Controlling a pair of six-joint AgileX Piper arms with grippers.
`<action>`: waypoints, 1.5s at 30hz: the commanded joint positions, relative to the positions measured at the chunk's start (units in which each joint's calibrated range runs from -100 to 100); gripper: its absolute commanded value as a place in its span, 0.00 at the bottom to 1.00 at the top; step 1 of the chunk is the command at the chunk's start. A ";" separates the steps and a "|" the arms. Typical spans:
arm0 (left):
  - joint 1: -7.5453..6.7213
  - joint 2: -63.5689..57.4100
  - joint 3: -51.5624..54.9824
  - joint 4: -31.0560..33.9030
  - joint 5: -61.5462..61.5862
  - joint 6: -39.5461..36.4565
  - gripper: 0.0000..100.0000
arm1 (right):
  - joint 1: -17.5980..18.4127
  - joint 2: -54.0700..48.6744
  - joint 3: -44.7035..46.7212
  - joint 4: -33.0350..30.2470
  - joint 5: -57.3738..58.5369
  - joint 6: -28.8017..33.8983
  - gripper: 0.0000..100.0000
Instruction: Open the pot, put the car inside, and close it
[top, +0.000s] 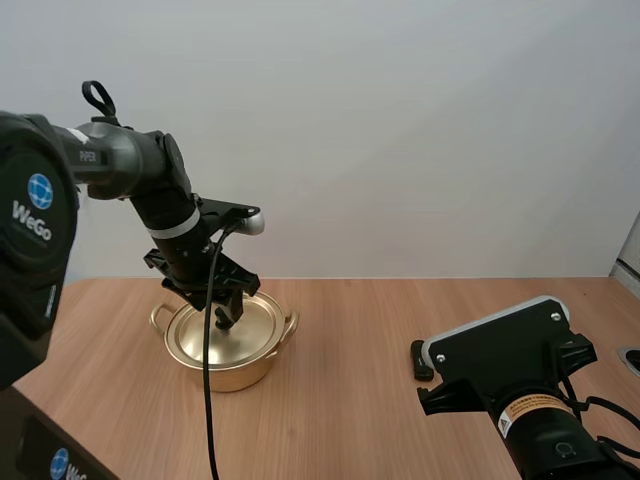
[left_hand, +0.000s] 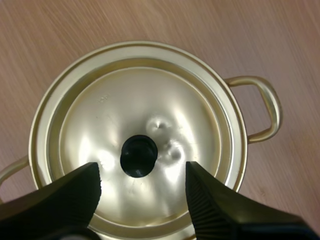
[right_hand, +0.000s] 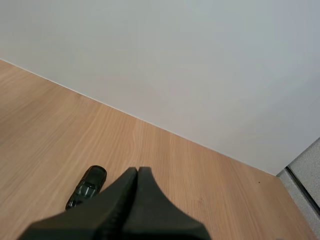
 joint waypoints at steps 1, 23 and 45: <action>0.01 0.17 0.02 -0.44 -1.17 0.07 0.83 | -0.12 -0.01 0.00 -0.01 0.07 0.04 0.00; 0.01 3.49 0.02 -0.96 -2.11 1.18 0.83 | -0.43 0.04 0.00 -0.01 0.61 0.04 0.00; 0.01 4.94 0.02 -0.85 -2.87 1.18 0.78 | -0.43 0.04 0.00 -0.01 0.78 0.04 0.00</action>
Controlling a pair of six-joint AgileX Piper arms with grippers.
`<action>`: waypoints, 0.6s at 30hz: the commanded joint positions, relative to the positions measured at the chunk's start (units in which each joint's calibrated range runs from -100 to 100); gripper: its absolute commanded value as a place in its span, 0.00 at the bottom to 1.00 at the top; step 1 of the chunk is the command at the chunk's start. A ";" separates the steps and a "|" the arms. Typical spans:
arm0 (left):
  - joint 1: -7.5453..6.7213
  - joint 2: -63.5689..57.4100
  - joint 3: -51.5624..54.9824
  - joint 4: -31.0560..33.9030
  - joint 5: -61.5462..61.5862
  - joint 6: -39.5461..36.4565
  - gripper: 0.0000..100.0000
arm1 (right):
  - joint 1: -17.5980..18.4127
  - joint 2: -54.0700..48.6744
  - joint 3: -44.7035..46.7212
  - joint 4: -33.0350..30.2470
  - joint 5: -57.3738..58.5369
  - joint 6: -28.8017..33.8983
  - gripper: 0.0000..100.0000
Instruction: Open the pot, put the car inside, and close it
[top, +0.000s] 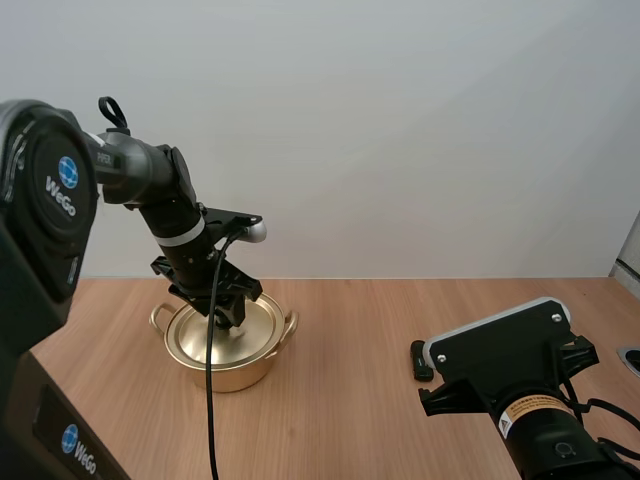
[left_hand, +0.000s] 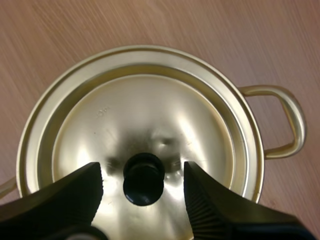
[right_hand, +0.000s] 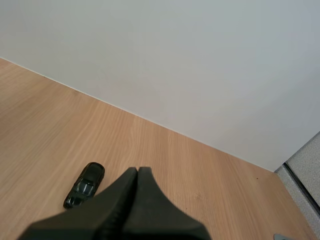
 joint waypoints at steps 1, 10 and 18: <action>0.01 0.55 0.02 0.07 0.32 0.03 0.78 | 0.01 0.04 0.00 -0.01 0.06 0.04 0.00; 0.01 2.01 0.02 0.07 -1.69 0.03 0.30 | 0.01 0.04 0.00 -0.01 0.06 0.04 0.00; 0.01 2.01 0.02 0.07 -4.05 0.07 0.00 | 0.01 0.04 0.00 -0.01 0.62 0.04 0.00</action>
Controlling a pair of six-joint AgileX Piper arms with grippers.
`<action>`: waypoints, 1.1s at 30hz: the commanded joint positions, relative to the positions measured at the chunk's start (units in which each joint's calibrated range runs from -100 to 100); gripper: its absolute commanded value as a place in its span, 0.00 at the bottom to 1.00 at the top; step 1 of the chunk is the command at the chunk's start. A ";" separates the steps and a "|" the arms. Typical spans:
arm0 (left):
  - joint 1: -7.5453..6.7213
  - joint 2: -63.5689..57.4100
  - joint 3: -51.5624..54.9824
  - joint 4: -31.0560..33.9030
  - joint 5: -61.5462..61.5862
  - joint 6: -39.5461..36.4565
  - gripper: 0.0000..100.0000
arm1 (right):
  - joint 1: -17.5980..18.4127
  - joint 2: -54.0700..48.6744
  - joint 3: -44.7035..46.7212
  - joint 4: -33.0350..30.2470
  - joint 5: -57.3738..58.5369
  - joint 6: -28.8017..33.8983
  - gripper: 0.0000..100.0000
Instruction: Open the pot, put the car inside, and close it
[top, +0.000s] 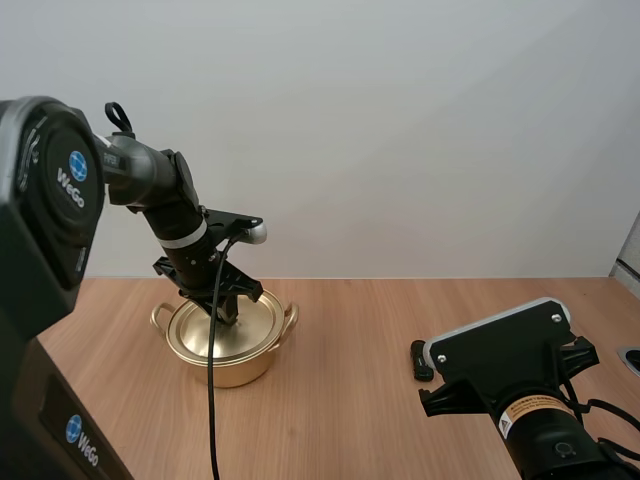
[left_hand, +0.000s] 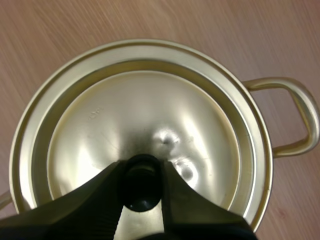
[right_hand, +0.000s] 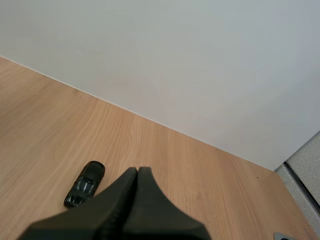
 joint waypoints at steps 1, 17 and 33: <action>0.01 0.03 0.02 -0.04 -0.10 0.01 0.00 | 0.01 0.04 0.00 -0.01 0.21 0.04 0.00; 0.01 -23.41 -8.47 -8.10 -6.78 0.10 0.00 | 0.01 0.04 0.00 -2.22 -1.30 0.04 0.00; 0.01 -49.31 -40.25 -18.04 -41.38 -0.42 0.00 | 0.01 0.04 0.00 -2.49 -1.64 0.04 0.00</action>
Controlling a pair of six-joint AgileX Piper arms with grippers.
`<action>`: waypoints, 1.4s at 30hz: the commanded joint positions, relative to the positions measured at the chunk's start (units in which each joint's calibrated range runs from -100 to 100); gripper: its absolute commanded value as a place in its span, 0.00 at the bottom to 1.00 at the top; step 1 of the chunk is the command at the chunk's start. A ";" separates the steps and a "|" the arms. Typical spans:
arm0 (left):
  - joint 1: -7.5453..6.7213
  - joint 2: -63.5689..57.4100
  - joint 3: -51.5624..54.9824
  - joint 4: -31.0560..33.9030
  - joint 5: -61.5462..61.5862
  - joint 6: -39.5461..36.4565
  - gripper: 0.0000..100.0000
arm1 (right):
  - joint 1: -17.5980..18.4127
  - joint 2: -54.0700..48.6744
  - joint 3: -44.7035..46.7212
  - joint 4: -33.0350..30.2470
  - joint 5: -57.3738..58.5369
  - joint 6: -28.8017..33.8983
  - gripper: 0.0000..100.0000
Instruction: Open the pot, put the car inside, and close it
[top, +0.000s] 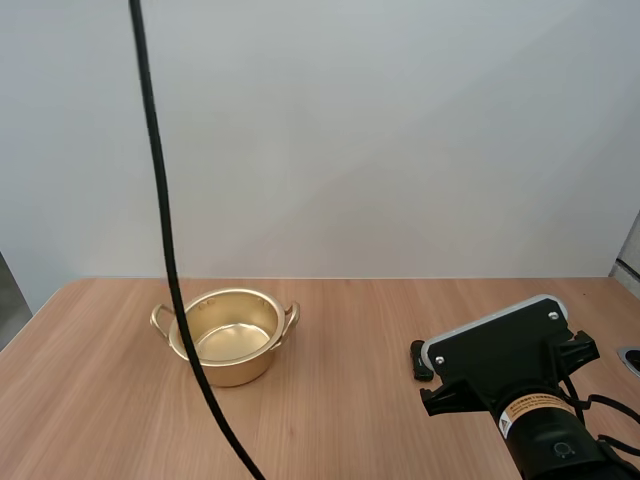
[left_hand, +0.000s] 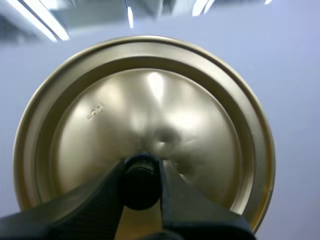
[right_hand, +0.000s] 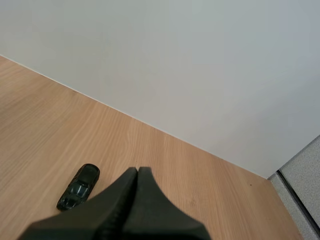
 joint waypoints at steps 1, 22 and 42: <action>0.01 -2.34 -5.06 0.05 -2.00 -0.05 0.00 | 0.01 0.04 0.00 -0.08 -0.11 0.04 0.00; 0.01 0.63 -6.66 2.43 5.15 -0.05 0.00 | 0.01 21.62 -40.14 26.83 29.38 -2.56 0.00; 0.01 0.76 -6.66 4.96 6.06 -0.05 0.00 | 0.01 81.36 -54.44 26.03 56.60 -15.66 0.00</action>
